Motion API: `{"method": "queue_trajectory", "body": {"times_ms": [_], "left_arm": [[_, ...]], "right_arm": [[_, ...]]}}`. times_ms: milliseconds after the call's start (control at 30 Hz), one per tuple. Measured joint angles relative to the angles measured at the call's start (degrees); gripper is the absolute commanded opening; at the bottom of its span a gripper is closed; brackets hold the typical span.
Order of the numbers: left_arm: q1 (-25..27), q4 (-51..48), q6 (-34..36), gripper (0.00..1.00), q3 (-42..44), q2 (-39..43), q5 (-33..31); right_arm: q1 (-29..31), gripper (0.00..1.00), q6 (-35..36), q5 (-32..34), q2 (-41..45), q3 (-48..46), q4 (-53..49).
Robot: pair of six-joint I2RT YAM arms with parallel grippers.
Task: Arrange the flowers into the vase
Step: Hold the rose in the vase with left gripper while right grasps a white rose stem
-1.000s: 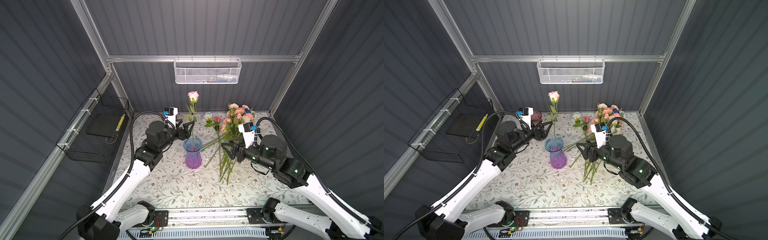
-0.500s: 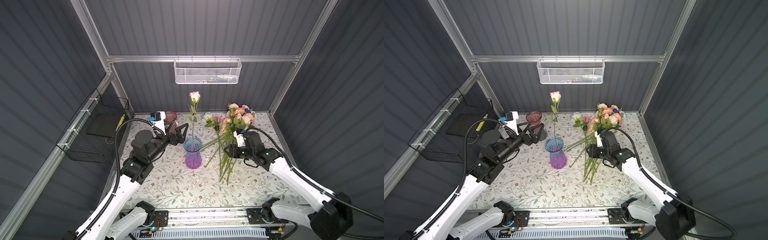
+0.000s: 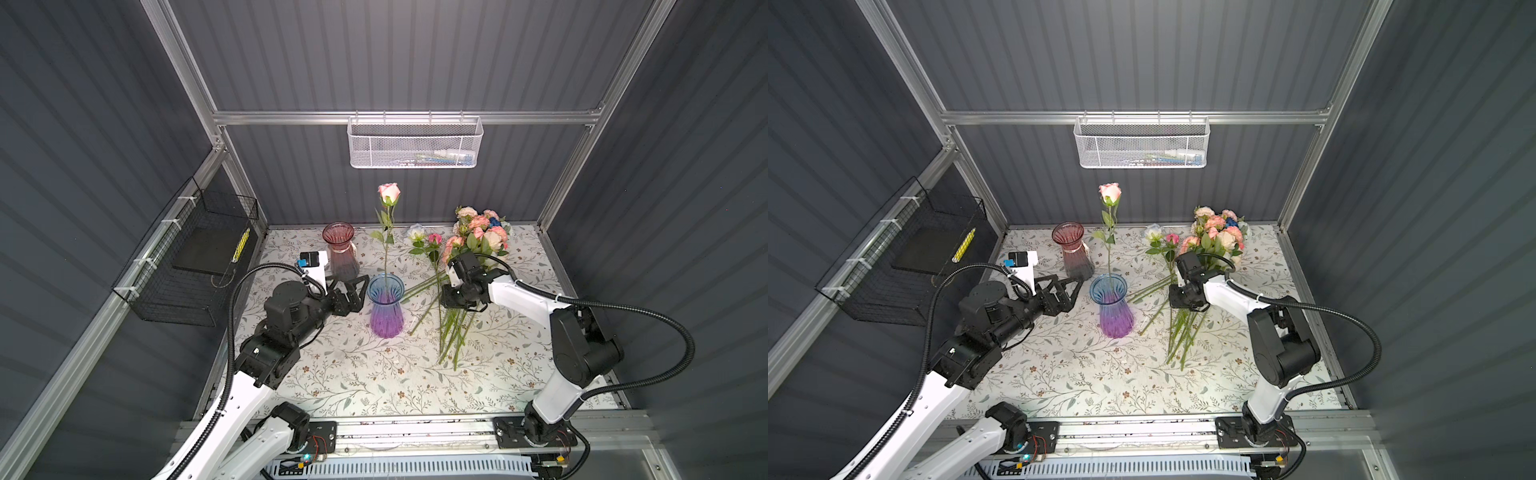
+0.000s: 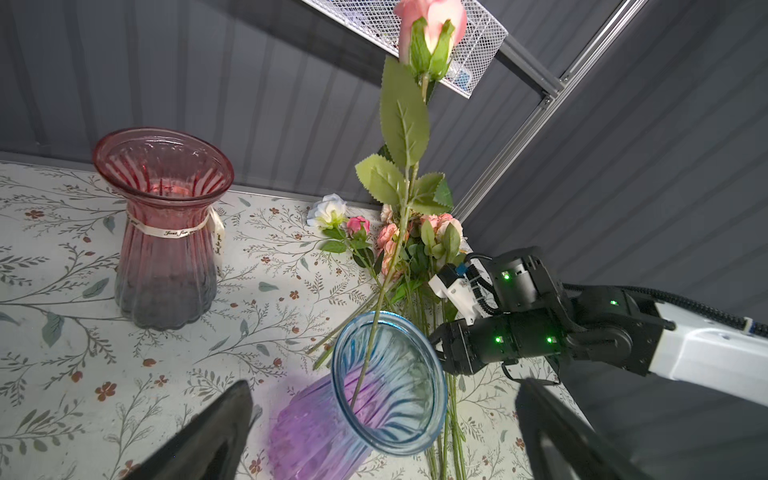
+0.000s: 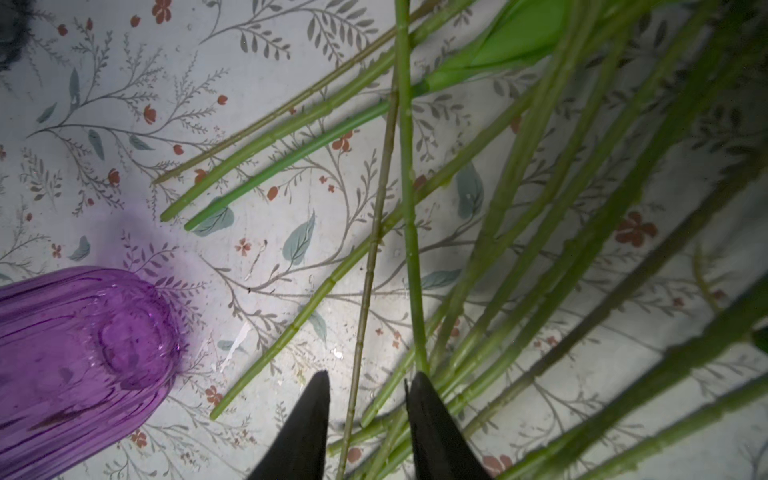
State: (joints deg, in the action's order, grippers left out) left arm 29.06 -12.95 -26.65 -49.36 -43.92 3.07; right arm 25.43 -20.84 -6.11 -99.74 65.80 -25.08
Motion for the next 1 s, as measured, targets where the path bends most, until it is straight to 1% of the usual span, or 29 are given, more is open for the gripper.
{"method": "queue_trajectory", "body": {"times_ms": [233, 400, 500, 667, 833, 1000], "left_arm": [[0.0, -1.0, -0.8, 1.0, 0.4, 0.8, -0.2], [0.0, -1.0, -0.9, 1.0, 0.4, 0.6, -0.2], [0.0, -1.0, -1.0, 1.0, 0.4, 0.6, -0.2], [0.0, -1.0, -1.0, 1.0, 0.4, 0.6, -0.2], [0.0, -1.0, -1.0, 1.0, 0.4, 0.6, -0.1], [0.0, -1.0, -1.1, 1.0, 0.4, 0.1, -0.1]], "right_arm": [[0.0, 0.3, 2.8, 3.6, -5.3, 4.3, -1.0], [0.0, 0.26, 4.2, 4.6, -8.1, 5.9, -1.9], [0.0, 0.21, 4.9, 5.0, -9.0, 6.2, -2.4], [0.0, 0.08, 6.0, 4.7, -9.2, 6.2, -2.6], [0.0, 0.01, 6.5, 3.5, -6.1, 2.9, -0.4], [-0.1, 0.0, 5.9, 2.2, 1.4, -1.7, 2.3]]}}
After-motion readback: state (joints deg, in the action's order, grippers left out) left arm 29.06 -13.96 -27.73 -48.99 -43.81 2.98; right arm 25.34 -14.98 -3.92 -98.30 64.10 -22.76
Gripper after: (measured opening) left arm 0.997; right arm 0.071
